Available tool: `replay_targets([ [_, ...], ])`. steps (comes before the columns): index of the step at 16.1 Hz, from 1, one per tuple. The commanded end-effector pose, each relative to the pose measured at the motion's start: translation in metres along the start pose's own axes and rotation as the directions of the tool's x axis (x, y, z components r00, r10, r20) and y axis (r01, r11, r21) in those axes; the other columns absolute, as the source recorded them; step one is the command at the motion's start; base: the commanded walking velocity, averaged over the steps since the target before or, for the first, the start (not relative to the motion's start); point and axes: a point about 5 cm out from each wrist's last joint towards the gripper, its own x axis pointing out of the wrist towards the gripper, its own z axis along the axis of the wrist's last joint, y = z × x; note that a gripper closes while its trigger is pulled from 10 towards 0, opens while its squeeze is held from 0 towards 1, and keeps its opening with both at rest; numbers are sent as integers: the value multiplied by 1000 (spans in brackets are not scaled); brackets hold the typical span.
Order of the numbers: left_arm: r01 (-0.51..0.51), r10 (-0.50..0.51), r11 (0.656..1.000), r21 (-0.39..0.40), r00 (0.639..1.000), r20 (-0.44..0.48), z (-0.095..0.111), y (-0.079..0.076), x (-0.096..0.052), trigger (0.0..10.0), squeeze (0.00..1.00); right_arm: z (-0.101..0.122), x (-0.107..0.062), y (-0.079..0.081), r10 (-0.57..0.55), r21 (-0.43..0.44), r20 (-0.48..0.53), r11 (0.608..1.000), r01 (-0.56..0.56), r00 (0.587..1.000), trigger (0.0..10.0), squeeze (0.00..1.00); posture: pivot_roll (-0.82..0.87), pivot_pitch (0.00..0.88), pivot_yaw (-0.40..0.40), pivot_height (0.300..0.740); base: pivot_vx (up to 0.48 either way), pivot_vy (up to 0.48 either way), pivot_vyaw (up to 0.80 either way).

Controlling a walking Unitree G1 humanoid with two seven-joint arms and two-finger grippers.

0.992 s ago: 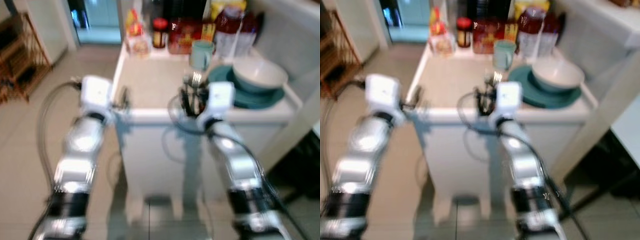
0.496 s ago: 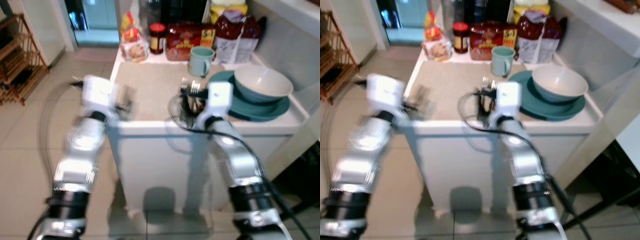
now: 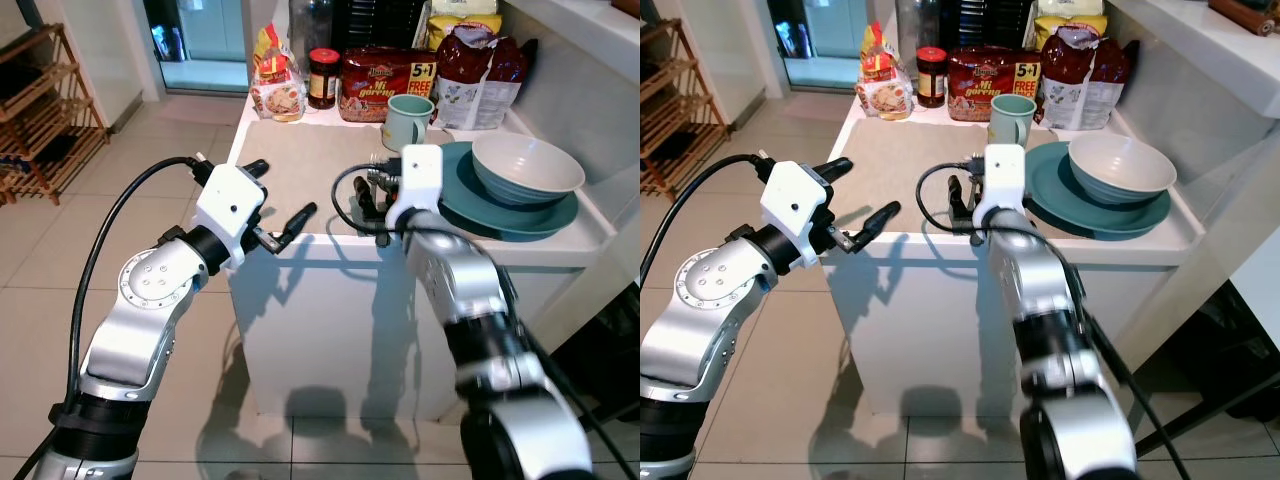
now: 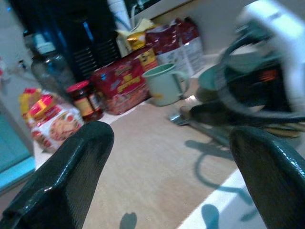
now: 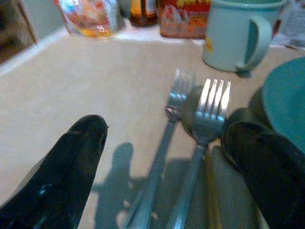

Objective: Setting the table

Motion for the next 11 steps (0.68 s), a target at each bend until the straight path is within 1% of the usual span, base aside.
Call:
replay_targets([
  [1, 27, -27, 1000, -4, 1000, -8, 0, -2, -1, 10000, 0, 0, 3, -5, -43, -40, -44, 998, 41, 998, 10000, 0, 180, 0, -40, 740, 0, 0, 0],
  [4, 37, -36, 999, 1, 999, -20, 0, -1, -4, 10000, 0, -3, 9, -3, -72, -100, -137, 993, 59, 988, 10000, 0, 181, 0, -39, 740, 0, 0, 0],
  [5, 38, -38, 999, 1, 999, -21, 0, -1, -5, 10000, 0, -4, 10, -3, -79, -101, -151, 993, 64, 985, 10000, 0, 184, 0, -41, 740, 0, 0, 0],
  [6, 40, -40, 999, 3, 999, -26, 0, 0, -6, 10000, 0, -7, 12, -3, -86, -86, -178, 994, 72, 980, 10000, 0, 184, 0, -41, 740, 0, 0, 0],
  [8, 42, -42, 999, 6, 999, -31, 0, 0, -7, 10000, 0, -13, 14, -1, -87, -1, -219, 996, 89, 972, 10000, 0, 189, 0, -41, 740, 0, 0, 0],
  [11, 48, -48, 999, 8, 998, -35, 0, 0, -7, 10000, 0, -18, 15, -4, -113, 20, -253, 992, 122, 961, 10000, 0, 186, 0, -38, 740, 0, 0, 0],
])
